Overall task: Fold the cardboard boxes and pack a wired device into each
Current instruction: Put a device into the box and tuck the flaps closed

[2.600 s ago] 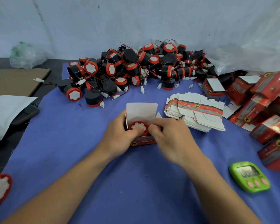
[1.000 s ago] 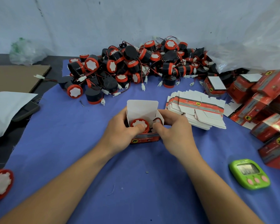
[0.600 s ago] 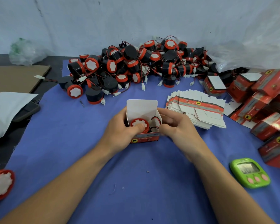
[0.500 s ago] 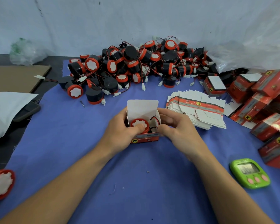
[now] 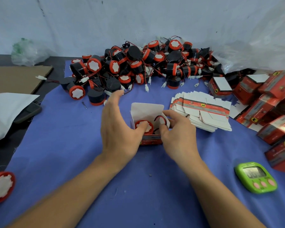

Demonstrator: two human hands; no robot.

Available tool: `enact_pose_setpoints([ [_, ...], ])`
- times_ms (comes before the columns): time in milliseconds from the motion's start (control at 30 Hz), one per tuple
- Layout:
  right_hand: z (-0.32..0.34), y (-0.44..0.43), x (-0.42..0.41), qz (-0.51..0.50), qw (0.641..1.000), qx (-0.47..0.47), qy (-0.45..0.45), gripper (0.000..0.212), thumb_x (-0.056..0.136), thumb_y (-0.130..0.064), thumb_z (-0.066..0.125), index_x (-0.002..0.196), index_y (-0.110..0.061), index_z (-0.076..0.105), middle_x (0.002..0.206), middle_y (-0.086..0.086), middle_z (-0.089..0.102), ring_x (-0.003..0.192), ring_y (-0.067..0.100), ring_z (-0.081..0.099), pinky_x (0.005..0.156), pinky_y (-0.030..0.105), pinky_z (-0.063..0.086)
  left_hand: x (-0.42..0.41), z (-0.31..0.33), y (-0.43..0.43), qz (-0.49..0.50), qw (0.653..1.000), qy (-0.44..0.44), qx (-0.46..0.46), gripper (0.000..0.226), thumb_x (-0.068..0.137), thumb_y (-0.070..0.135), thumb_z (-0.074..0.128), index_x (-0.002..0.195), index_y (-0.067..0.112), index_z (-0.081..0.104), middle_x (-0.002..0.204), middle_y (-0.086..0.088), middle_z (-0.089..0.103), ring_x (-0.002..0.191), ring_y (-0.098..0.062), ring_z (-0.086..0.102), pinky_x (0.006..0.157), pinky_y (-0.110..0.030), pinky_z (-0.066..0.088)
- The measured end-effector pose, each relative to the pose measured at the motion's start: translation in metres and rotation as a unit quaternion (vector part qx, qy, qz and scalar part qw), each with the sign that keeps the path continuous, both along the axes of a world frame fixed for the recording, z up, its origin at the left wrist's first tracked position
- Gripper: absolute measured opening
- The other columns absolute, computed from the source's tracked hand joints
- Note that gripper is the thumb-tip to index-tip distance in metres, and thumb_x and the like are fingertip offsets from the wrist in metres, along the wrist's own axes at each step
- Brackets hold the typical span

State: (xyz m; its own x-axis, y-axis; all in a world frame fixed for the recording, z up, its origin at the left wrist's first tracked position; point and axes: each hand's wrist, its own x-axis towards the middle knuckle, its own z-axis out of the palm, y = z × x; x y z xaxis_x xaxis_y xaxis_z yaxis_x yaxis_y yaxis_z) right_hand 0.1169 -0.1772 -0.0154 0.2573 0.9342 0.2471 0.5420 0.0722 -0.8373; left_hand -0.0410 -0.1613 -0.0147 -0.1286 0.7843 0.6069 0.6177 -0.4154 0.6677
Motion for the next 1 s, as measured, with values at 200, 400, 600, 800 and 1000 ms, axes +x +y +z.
enact_pose_setpoints([
  [200, -0.001, 0.000, -0.003, 0.002, 1.000, -0.002, -0.005, 0.027, 0.095, -0.021, 0.058, 0.103, -0.044, 0.069, 0.087, -0.024, 0.074, 0.091, 0.013, 0.068, 0.083, 0.037, 0.057, 0.014, -0.002, -0.009, -0.025, 0.900, 0.348, 0.263, 0.016, 0.098, 0.012, 0.061, 0.100, 0.012, 0.077, 0.090, -0.002, 0.074, 0.079, -0.027, 0.063, 0.078, -0.038, 0.039],
  [400, -0.001, -0.006, -0.005, 0.019, 0.999, 0.024, -0.039, 0.041, 0.088, -0.013, 0.057, 0.113, -0.043, 0.066, 0.095, -0.023, 0.073, 0.088, 0.008, 0.068, 0.081, 0.037, 0.058, 0.020, 0.000, -0.013, -0.069, 0.971, 0.210, 0.093, 0.030, 0.086, 0.010, 0.068, 0.115, 0.007, 0.074, 0.092, -0.004, 0.078, 0.089, -0.020, 0.060, 0.088, -0.030, 0.041],
  [600, 0.001, -0.007, -0.001, 0.051, 0.998, 0.028, -0.019, 0.038, 0.087, -0.009, 0.060, 0.108, -0.038, 0.070, 0.093, -0.028, 0.072, 0.086, 0.003, 0.070, 0.078, 0.034, 0.060, 0.017, 0.001, -0.011, -0.070, 0.975, 0.200, 0.064, 0.039, 0.083, 0.013, 0.069, 0.121, 0.016, 0.078, 0.095, -0.001, 0.080, 0.087, -0.023, 0.067, 0.086, -0.025, 0.042],
  [800, 0.000, -0.003, 0.008, 0.104, 0.986, -0.044, 0.119, 0.030, 0.088, -0.014, 0.066, 0.109, -0.032, 0.077, 0.099, -0.014, 0.079, 0.096, 0.009, 0.075, 0.091, 0.044, 0.060, 0.014, -0.005, -0.011, -0.043, 0.969, 0.209, 0.125, 0.026, 0.083, 0.011, 0.072, 0.108, 0.012, 0.082, 0.096, -0.004, 0.080, 0.088, -0.018, 0.066, 0.083, -0.030, 0.044],
  [1000, -0.001, 0.000, 0.015, 0.164, 0.951, -0.069, 0.253, 0.045, 0.081, 0.006, 0.059, 0.114, -0.018, 0.076, 0.107, 0.006, 0.079, 0.099, 0.023, 0.075, 0.084, 0.040, 0.058, 0.009, 0.002, -0.013, -0.062, 0.948, 0.265, 0.167, 0.014, 0.086, 0.018, 0.069, 0.083, 0.019, 0.082, 0.078, 0.007, 0.077, 0.077, -0.023, 0.062, 0.076, -0.037, 0.043],
])
